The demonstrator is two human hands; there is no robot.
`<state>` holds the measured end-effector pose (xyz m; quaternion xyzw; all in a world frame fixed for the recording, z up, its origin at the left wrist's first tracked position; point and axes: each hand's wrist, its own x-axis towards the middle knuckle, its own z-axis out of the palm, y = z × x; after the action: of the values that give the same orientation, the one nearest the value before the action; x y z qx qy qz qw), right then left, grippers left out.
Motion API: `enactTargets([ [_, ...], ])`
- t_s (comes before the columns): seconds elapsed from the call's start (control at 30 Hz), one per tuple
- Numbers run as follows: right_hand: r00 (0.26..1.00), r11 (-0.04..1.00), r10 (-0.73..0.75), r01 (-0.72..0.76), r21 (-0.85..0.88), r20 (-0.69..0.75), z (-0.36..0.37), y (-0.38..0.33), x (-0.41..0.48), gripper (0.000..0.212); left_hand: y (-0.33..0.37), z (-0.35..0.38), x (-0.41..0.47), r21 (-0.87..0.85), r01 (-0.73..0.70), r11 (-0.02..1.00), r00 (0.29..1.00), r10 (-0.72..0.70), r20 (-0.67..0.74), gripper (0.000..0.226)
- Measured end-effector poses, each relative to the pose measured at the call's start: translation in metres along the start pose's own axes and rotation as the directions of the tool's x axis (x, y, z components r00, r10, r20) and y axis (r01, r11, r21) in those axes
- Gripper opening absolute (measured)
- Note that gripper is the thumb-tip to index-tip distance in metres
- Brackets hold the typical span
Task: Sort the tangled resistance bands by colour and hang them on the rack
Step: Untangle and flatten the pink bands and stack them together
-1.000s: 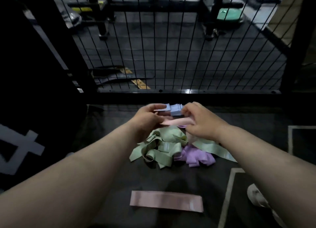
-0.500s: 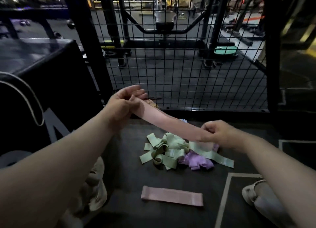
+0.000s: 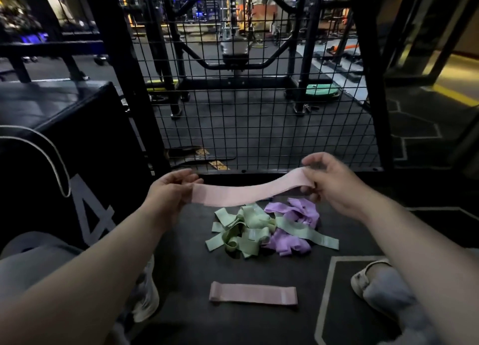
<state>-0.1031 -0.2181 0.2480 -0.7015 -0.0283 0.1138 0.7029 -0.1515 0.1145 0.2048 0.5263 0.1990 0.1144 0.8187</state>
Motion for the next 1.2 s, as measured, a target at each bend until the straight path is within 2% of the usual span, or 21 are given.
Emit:
enactTargets([
  [0.2, 0.987, 0.987, -0.011, 0.036, -0.155, 0.161, 0.009, -0.022, -0.017, 0.014, -0.014, 0.013, -0.017, 0.062, 0.017, 0.998, 0.999, -0.019, 0.034, 0.038],
  [0.27, 0.979, 0.990, 0.017, 0.011, -0.139, 0.204, 0.015, -0.029, -0.022, 0.022, -0.019, 0.018, -0.023, 0.232, -0.013, 0.973, 0.997, -0.005, 0.075, 0.040],
  [0.33, 0.964, 0.998, 0.040, -0.024, -0.062, 0.264, 0.023, -0.036, -0.027, 0.037, -0.020, 0.028, -0.035, 0.479, -0.103, 0.872, 0.983, 0.015, 0.183, 0.044],
  [0.37, 0.955, 0.999, 0.039, -0.029, -0.038, 0.295, 0.027, -0.039, -0.028, 0.042, -0.020, 0.036, -0.043, 0.541, -0.150, 0.828, 0.968, 0.012, 0.250, 0.048],
  [0.43, 0.941, 0.995, 0.018, 0.015, -0.096, 0.338, 0.037, -0.041, -0.029, 0.042, -0.018, 0.053, -0.059, 0.494, -0.208, 0.844, 0.911, -0.015, 0.411, 0.059],
  [0.5, 0.933, 0.977, -0.002, 0.079, -0.200, 0.360, 0.047, -0.042, -0.031, 0.030, -0.021, 0.069, -0.072, 0.365, -0.190, 0.911, 0.814, -0.062, 0.578, 0.065],
  [0.53, 0.933, 0.966, -0.010, 0.102, -0.238, 0.359, 0.051, -0.043, -0.031, 0.025, -0.024, 0.076, -0.076, 0.329, -0.179, 0.927, 0.783, -0.068, 0.619, 0.064],
  [0.6, 0.941, 0.937, -0.044, 0.155, -0.312, 0.336, 0.056, -0.045, -0.032, 0.020, -0.029, 0.086, -0.081, 0.330, -0.194, 0.924, 0.788, -0.053, 0.613, 0.053],
  [0.67, 0.947, 0.864, -0.109, 0.240, -0.442, 0.301, 0.056, -0.049, -0.032, 0.014, -0.031, 0.094, -0.085, 0.336, -0.183, 0.924, 0.809, -0.053, 0.586, 0.036],
  [0.77, 0.961, 0.758, -0.172, 0.271, -0.593, 0.219, 0.049, -0.049, -0.029, 0.013, -0.028, 0.095, -0.089, 0.294, -0.044, 0.955, 0.826, -0.131, 0.548, 0.034],
  [0.87, 0.977, 0.813, -0.122, 0.200, -0.547, 0.176, 0.043, -0.045, -0.027, 0.019, -0.026, 0.093, -0.089, 0.231, 0.046, 0.972, 0.807, -0.172, 0.565, 0.034],
  [0.97, 0.983, 0.935, 0.009, 0.057, -0.350, 0.184, 0.045, -0.045, -0.029, 0.033, -0.025, 0.093, -0.092, 0.203, 0.067, 0.977, 0.802, -0.174, 0.572, 0.030],
  [1.03, 0.971, 0.966, 0.080, -0.020, -0.257, 0.227, 0.046, -0.046, -0.031, 0.042, -0.024, 0.094, -0.093, 0.197, 0.074, 0.978, 0.803, -0.175, 0.570, 0.031],
  [1.1, 0.967, 0.943, 0.056, 0.030, -0.331, 0.247, 0.048, -0.044, -0.032, 0.036, -0.022, 0.094, -0.093, 0.190, 0.077, 0.979, 0.794, -0.176, 0.581, 0.029],
  [1.2, 0.985, 0.903, -0.056, 0.120, -0.414, 0.163, 0.051, -0.041, -0.029, 0.022, -0.021, 0.090, -0.091, 0.197, 0.110, 0.974, 0.754, -0.211, 0.622, 0.025],
])
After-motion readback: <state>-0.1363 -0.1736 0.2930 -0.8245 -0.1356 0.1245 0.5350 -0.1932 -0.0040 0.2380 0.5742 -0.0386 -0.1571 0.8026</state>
